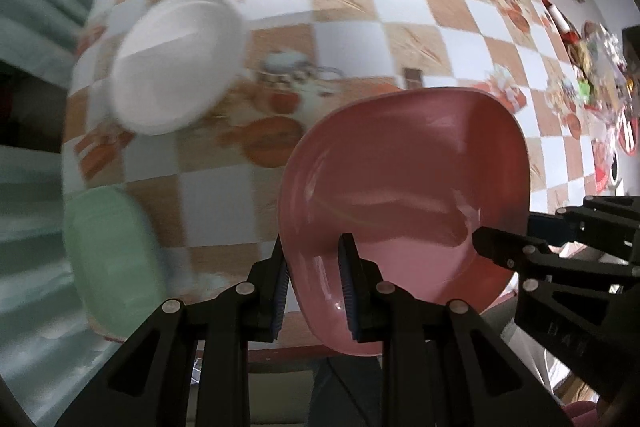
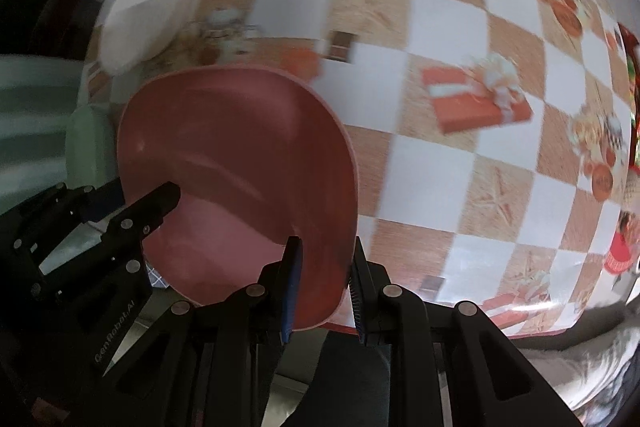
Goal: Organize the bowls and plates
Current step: 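Lift the pink plate with both grippers and carry it over the green plate, then lower the pink plate onto the green plate and open both grippers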
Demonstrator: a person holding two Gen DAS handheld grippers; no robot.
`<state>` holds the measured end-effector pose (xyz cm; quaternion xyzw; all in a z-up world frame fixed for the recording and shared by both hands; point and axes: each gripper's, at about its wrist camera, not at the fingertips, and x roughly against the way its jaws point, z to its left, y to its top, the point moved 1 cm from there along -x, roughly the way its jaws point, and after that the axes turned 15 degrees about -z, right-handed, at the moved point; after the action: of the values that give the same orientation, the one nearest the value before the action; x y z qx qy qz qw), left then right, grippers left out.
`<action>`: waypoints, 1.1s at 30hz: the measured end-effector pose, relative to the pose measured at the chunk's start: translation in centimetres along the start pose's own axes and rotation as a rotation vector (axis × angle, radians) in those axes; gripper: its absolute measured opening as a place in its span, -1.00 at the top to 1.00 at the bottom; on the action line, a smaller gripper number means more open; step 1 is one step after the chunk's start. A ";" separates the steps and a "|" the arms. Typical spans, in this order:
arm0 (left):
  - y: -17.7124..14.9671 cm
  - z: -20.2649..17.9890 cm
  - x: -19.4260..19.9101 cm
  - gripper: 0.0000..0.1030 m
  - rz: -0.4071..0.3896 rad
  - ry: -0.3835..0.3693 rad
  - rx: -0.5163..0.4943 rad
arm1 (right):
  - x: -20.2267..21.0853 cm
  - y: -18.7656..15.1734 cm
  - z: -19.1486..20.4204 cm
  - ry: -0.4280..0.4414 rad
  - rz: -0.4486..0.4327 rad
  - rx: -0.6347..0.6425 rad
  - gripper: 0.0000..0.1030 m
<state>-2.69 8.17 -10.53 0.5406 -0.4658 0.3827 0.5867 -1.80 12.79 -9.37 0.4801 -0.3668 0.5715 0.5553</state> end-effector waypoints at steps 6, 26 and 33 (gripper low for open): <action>-0.4 6.6 2.5 0.50 -0.047 0.024 0.075 | 0.3 1.1 5.9 0.010 -0.005 0.081 0.51; -5.5 23.6 8.3 0.50 -0.111 0.121 0.280 | -0.5 3.1 20.9 0.054 -0.007 0.301 0.51; -6.5 27.1 8.7 0.50 -0.109 0.156 0.292 | -2.7 2.9 23.6 0.077 0.024 0.350 0.51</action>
<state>2.29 -19.96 -4.49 0.6133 -0.3281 0.4549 0.5561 -1.54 -10.78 -5.22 0.5427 -0.2459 0.6511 0.4702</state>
